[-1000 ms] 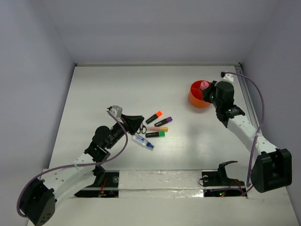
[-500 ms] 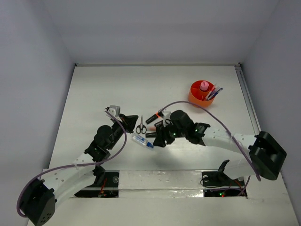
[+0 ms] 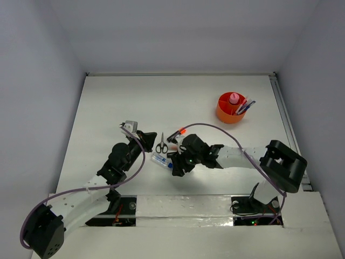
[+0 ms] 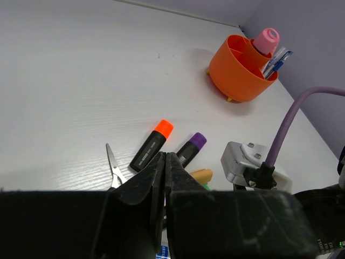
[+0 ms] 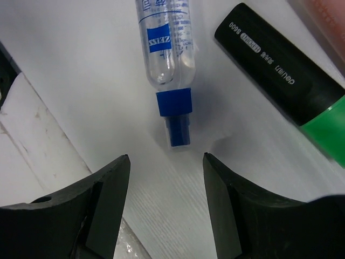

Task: Sort the stationery into containers
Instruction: Pick up the stationery from the center of the board.

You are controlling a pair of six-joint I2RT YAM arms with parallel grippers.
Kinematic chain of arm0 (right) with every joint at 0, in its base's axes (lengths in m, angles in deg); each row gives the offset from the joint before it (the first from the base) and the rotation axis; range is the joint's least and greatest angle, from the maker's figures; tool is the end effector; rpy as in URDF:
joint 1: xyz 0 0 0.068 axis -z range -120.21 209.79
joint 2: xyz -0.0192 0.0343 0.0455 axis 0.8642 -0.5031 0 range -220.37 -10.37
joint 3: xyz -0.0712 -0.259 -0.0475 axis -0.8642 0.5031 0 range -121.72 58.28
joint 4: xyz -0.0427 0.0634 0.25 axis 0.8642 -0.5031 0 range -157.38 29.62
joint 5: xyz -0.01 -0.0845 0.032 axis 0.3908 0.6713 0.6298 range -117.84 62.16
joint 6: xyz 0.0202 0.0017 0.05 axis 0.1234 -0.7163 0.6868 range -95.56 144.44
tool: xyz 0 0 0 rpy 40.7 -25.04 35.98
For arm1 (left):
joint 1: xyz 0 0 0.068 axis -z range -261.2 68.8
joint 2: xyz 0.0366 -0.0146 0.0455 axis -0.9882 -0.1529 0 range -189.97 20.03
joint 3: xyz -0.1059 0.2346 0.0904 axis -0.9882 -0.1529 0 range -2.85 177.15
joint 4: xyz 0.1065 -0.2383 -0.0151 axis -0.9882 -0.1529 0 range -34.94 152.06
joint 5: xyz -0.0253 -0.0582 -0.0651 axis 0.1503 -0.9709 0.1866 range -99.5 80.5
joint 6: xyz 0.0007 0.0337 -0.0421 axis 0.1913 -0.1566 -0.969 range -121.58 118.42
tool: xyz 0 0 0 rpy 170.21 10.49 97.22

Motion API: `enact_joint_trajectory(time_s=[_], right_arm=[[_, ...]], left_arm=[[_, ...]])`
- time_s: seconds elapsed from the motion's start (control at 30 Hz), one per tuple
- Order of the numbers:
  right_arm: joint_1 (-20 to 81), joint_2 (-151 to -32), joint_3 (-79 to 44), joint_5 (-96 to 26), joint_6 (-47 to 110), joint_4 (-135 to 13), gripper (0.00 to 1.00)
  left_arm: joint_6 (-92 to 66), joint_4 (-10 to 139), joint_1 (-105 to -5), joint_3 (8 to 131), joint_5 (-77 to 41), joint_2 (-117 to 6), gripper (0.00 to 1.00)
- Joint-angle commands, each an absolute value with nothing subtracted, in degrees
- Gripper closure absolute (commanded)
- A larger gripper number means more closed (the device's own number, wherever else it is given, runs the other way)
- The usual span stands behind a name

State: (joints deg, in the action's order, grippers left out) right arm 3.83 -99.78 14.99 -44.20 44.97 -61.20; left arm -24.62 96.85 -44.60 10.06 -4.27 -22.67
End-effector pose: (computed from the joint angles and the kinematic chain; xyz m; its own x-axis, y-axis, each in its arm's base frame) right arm 0.1619 0.2577 0.1634 -0.6996 -0.4345 -0.5673 -0.7020 0.5660 0.4322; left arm 0.1444 -0.1032 0.2324 -0.1396 -0.3820 -0.9136 0.5067 0.7651 -0.3973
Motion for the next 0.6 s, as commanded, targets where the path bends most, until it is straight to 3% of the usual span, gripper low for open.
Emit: enact_joint_trajectory(time_s=[0.0, 0.37, 0.57], right_arm=[[3.45, -101.77, 11.44, -41.73, 43.33, -56.43, 0.37], [3.45, -105.82, 10.73, -41.38, 42.89, -54.06, 0.39], [3.45, -105.12, 10.90, -42.17, 42.89, -54.67, 0.51]], left_arm=[[-24.60, 98.80, -45.08, 12.54, -4.23, -22.42, 1.00], [-24.95, 99.24, -45.08, 12.62, -5.37, -23.30, 1.00], [-25.13, 99.68, -45.61, 12.62, -5.72, -23.83, 1.00]])
